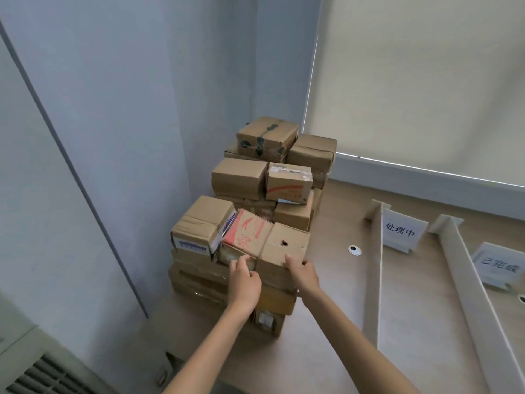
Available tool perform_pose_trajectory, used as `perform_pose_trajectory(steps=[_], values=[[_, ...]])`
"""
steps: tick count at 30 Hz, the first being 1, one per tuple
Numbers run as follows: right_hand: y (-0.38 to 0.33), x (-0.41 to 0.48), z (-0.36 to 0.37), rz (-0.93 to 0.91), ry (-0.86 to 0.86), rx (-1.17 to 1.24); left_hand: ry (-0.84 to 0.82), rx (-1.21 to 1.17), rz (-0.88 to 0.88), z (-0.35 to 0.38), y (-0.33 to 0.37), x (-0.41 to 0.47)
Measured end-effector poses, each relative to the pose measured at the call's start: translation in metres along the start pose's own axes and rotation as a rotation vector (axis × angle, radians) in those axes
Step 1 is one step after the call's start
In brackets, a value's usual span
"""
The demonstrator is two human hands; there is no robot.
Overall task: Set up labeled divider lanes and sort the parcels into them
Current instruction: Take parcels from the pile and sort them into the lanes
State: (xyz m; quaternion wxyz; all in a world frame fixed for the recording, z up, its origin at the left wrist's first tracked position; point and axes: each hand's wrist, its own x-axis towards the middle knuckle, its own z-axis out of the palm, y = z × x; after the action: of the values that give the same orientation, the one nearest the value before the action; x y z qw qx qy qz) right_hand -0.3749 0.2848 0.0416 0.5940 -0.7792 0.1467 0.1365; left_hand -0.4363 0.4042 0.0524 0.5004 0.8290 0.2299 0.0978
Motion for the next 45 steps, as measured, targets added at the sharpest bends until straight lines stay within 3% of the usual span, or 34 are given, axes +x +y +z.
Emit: perform_pose_trajectory(steps=[4,13,15,18,20,22,26,31,34,37,42,45], values=[[0.000,-0.001,0.005,0.058,0.012,0.116,-0.153,0.037,0.029,0.002,-0.007,0.000],[0.020,-0.027,-0.061,-0.026,-0.179,0.586,-0.183,-0.306,0.096,-0.006,0.001,-0.006],[0.026,-0.033,-0.075,-0.023,-0.231,0.684,-0.389,-0.432,-0.007,-0.004,0.009,-0.006],[0.034,-0.045,-0.094,-0.003,-0.311,0.771,-0.840,-0.748,-0.197,0.003,0.019,-0.012],[0.038,-0.056,-0.101,-0.029,-0.383,0.708,-0.980,-0.873,-0.223,0.009,0.023,-0.018],[0.041,-0.063,-0.104,-0.091,-0.355,0.540,-0.944,-0.879,-0.223,0.019,0.024,-0.023],[0.036,-0.066,-0.113,-0.277,0.024,0.303,-0.688,-0.748,-0.177,0.032,0.034,-0.032],[0.022,-0.083,-0.110,-0.400,-0.039,0.255,-0.566,-0.458,0.087,0.043,0.053,-0.044],[0.032,-0.080,-0.121,-0.384,0.031,0.380,-0.593,-0.517,0.200,0.046,0.056,-0.045],[0.043,-0.086,-0.139,-0.322,-0.034,0.548,-0.613,-0.522,0.235,0.047,0.050,-0.040],[0.055,-0.103,-0.157,-0.328,-0.209,0.539,-0.805,-0.628,0.115,0.055,0.054,-0.052],[0.063,-0.107,-0.165,-0.307,-0.133,0.499,-0.905,-0.666,0.027,0.067,0.057,-0.064]])
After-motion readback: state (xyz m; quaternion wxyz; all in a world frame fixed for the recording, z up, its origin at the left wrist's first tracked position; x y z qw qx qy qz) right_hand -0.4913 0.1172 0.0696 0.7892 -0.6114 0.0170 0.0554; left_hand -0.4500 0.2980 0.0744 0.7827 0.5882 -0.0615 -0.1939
